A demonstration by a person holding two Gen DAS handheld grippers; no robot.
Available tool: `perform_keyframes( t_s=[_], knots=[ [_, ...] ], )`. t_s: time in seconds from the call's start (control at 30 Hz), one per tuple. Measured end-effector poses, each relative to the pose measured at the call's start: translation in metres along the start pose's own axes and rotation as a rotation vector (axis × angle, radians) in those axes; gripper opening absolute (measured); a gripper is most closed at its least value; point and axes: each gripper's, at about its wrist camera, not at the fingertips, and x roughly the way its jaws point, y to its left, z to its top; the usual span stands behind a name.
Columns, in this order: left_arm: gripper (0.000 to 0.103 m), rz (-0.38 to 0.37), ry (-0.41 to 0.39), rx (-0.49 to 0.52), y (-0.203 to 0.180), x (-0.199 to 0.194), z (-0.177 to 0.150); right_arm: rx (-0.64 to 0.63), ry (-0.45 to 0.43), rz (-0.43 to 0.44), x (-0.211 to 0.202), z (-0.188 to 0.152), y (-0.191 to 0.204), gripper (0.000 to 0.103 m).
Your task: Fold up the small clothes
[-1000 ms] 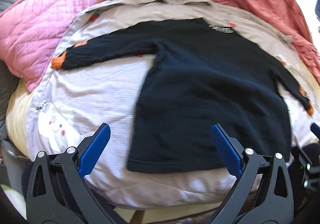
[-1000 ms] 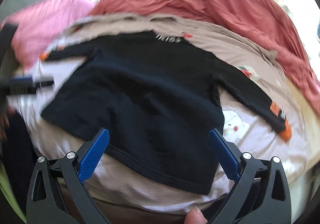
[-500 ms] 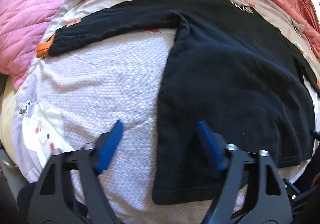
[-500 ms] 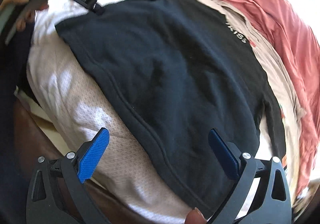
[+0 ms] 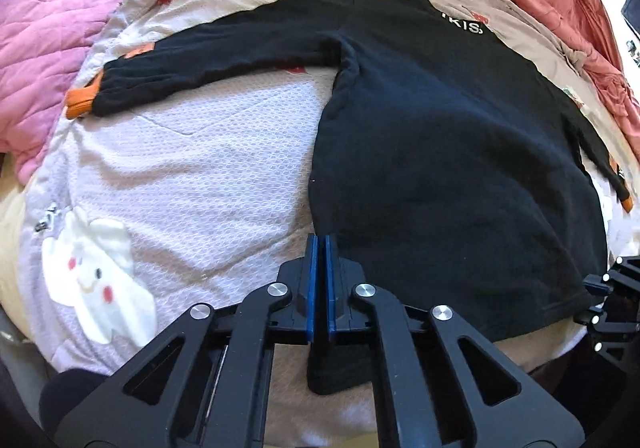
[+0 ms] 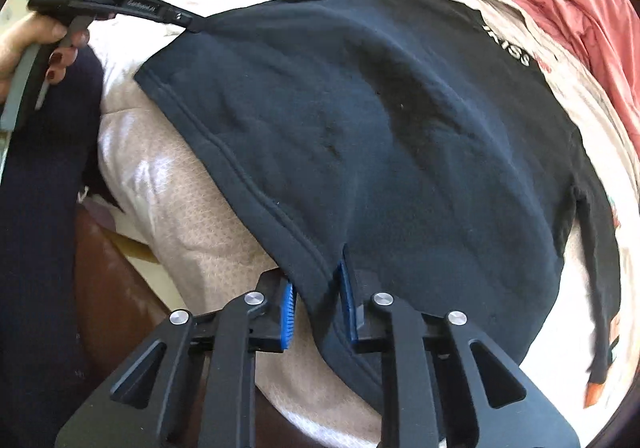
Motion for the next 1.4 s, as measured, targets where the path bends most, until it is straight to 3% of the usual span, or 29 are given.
perform_keyframes(
  t_s=[0.23, 0.37, 0.43, 0.5, 0.6, 0.73, 0.77, 0.83, 0.9, 1.03, 1.23, 1.4],
  knots=[
    [0.0, -0.041, 0.017, -0.039, 0.014, -0.004, -0.002, -0.079, 0.027, 0.036, -0.003, -0.007, 0.014, 0.018],
    [0.0, 0.001, 0.051, -0.014, 0.012, 0.01, -0.006, -0.083, 0.078, 0.028, 0.016, -0.015, 0.018, 0.019],
    [0.0, 0.018, 0.072, -0.016, 0.013, 0.019, -0.008, -0.084, 0.071, 0.041, 0.014, -0.014, 0.019, 0.024],
    [0.003, 0.033, 0.071, -0.014, 0.012, 0.02, -0.007, -0.062, 0.064, 0.081, 0.01, -0.015, 0.017, 0.037],
    [0.004, 0.067, 0.008, -0.003, 0.008, 0.003, -0.003, 0.002, 0.039, 0.131, -0.001, -0.014, 0.011, 0.041],
    [0.009, 0.086, -0.101, 0.021, -0.002, -0.032, 0.004, 0.163, -0.087, 0.206, -0.036, -0.016, -0.013, 0.053],
    [0.011, 0.085, -0.115, 0.029, -0.006, -0.037, 0.006, 0.192, -0.125, 0.193, -0.044, -0.016, -0.019, 0.06],
    [0.024, 0.059, -0.15, 0.056, -0.019, -0.047, 0.013, 0.252, -0.183, 0.147, -0.059, -0.013, -0.033, 0.065],
    [0.03, 0.04, -0.162, 0.086, -0.032, -0.049, 0.019, 0.313, -0.227, 0.086, -0.065, -0.009, -0.053, 0.074],
    [0.04, 0.013, -0.17, 0.153, -0.066, -0.041, 0.036, 0.441, -0.241, -0.055, -0.063, 0.005, -0.092, 0.076],
    [0.043, -0.043, -0.173, 0.196, -0.118, -0.013, 0.065, 0.516, -0.256, -0.188, -0.049, 0.031, -0.132, 0.076],
    [0.043, -0.024, -0.133, 0.219, -0.146, 0.025, 0.078, 0.596, -0.235, -0.224, -0.017, 0.045, -0.155, 0.076]
  ],
)
